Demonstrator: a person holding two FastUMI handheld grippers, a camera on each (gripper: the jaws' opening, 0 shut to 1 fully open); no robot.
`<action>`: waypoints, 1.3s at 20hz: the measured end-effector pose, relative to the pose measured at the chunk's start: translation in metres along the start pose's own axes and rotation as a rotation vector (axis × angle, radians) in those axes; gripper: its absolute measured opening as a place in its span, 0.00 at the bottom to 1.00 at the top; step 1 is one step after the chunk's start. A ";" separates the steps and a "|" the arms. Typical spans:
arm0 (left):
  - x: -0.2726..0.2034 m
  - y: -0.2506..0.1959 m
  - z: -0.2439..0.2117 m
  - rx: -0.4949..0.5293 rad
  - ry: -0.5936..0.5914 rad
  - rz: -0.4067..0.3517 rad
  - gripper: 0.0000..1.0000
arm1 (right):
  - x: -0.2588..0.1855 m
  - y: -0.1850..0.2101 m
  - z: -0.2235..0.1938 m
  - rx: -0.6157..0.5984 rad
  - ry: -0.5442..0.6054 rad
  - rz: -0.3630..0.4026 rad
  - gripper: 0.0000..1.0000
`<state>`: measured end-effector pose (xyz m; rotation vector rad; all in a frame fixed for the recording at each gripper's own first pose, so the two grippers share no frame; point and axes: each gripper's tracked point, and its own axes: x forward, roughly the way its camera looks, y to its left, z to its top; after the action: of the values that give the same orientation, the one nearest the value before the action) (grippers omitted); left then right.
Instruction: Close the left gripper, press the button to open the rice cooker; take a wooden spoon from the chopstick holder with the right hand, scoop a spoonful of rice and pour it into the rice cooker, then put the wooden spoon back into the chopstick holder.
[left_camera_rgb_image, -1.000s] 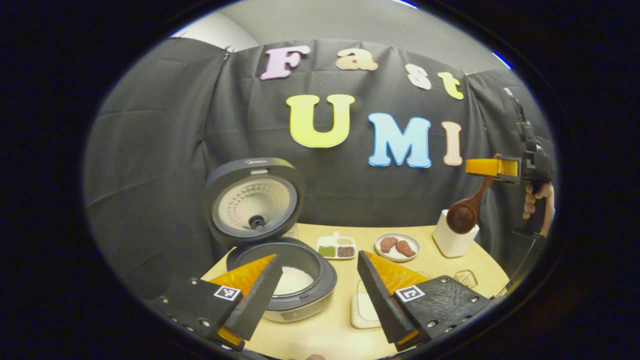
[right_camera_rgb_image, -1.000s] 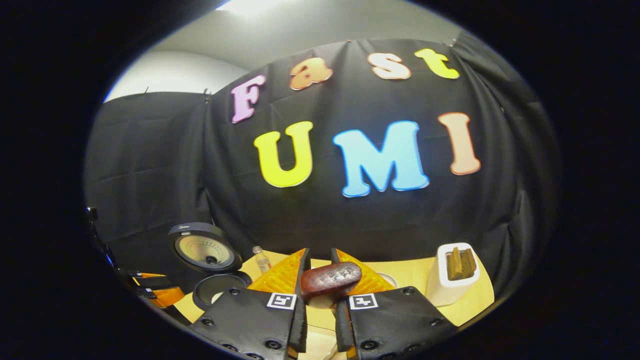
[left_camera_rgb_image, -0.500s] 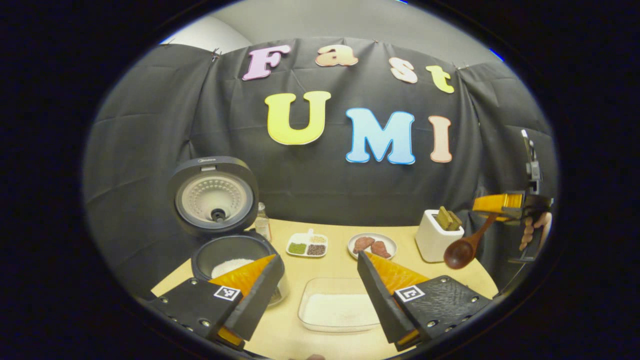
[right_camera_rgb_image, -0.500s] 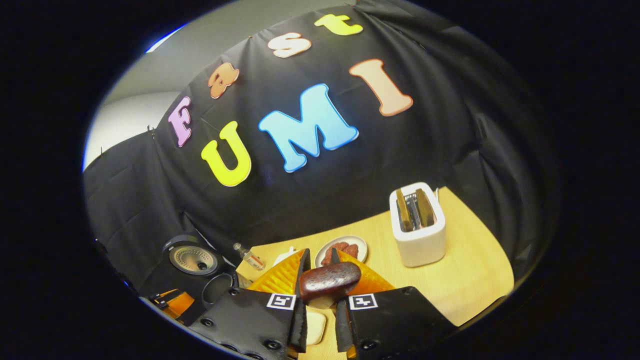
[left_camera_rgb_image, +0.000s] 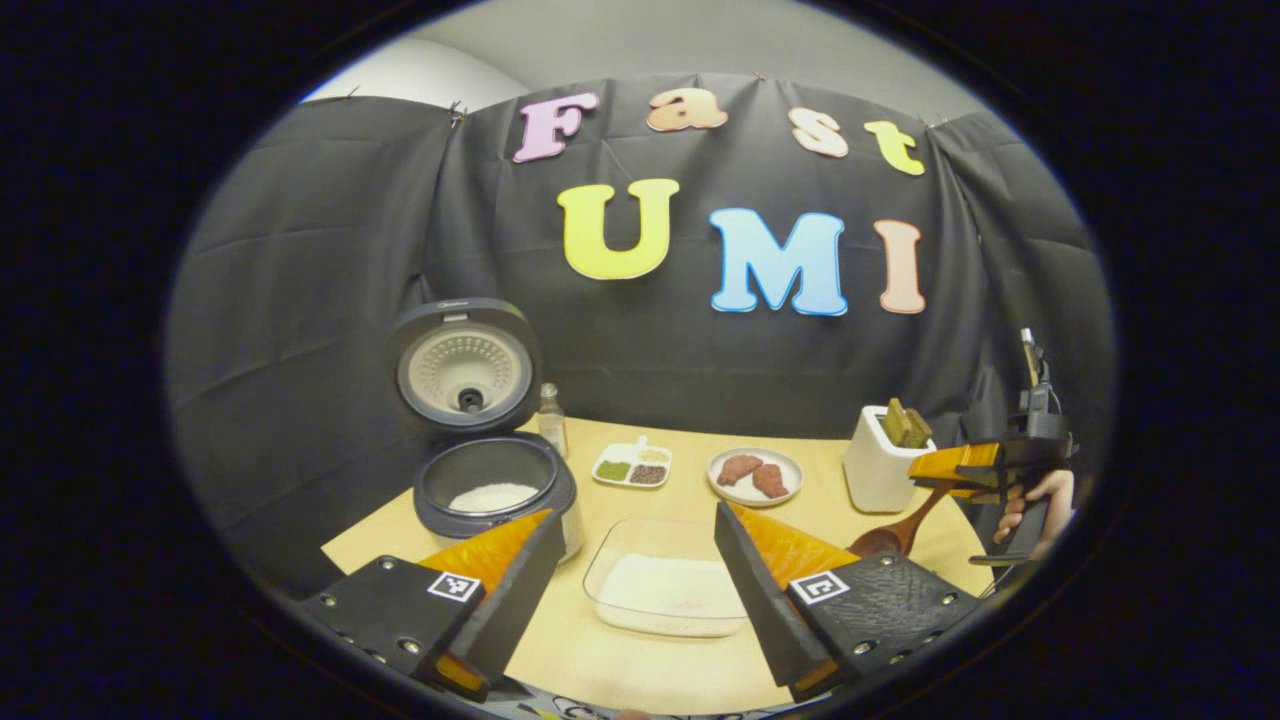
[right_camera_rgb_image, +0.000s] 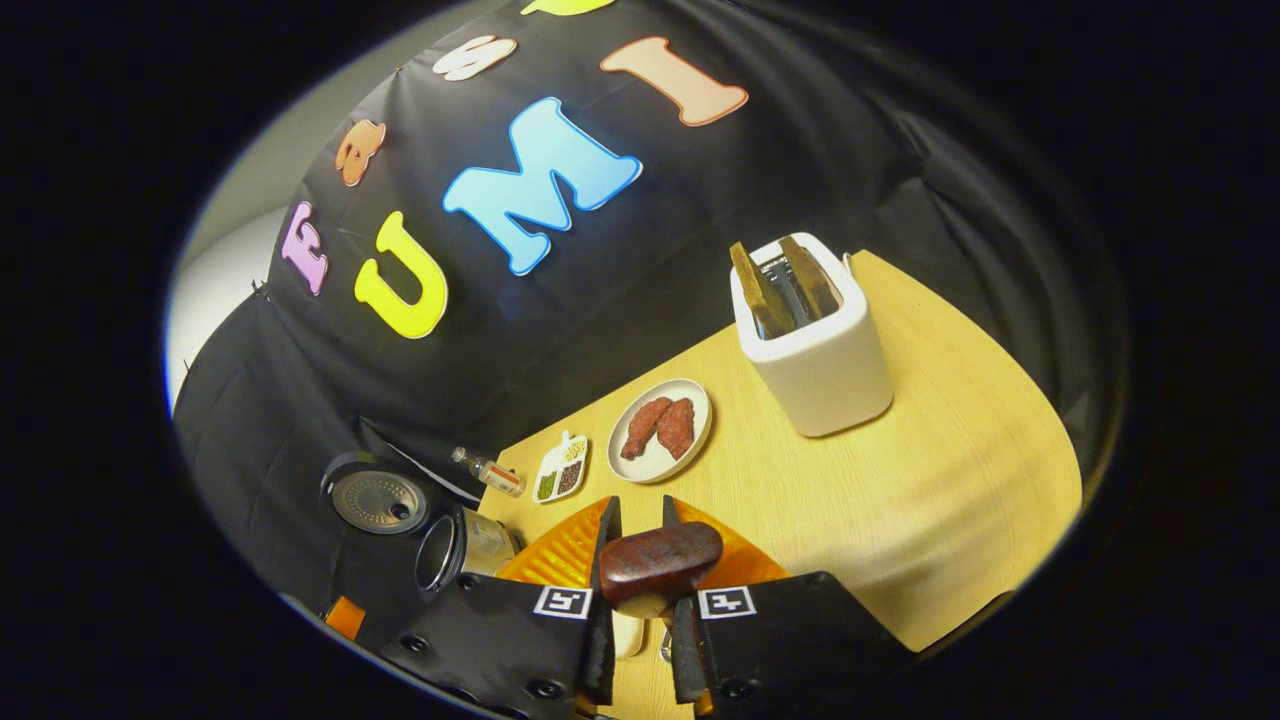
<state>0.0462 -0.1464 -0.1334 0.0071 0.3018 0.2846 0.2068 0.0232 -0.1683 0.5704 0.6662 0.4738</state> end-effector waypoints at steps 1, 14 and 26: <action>-0.004 0.003 -0.003 -0.005 0.008 0.016 0.93 | 0.003 -0.003 -0.005 0.007 0.013 -0.006 0.26; 0.003 0.028 -0.004 -0.045 0.028 0.053 0.94 | 0.018 -0.017 -0.038 0.054 0.076 -0.091 0.31; 0.053 0.140 0.077 -0.068 -0.048 -0.004 0.96 | -0.043 -0.021 -0.022 -0.121 -0.164 -0.363 0.98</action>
<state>0.0788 0.0054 -0.0685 -0.0538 0.2445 0.2902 0.1661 -0.0098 -0.1766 0.3589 0.5637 0.1244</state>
